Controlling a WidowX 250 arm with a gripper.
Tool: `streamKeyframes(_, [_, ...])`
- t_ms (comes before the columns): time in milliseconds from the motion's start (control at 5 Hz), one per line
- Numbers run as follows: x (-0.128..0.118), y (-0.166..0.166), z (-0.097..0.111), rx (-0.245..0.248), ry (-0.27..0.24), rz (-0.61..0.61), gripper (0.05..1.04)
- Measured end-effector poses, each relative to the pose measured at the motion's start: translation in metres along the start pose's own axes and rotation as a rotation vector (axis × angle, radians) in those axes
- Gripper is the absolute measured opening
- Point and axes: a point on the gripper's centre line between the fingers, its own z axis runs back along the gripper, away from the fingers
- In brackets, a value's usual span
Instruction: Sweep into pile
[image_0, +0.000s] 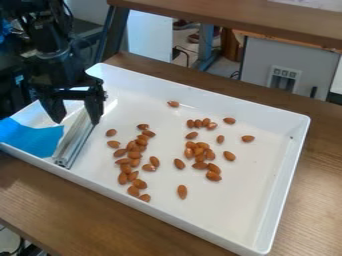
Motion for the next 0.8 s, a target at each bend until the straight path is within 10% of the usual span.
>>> streamKeyframes(800, [-0.023,-0.003,-0.015,-0.019,0.021,-0.069,0.999])
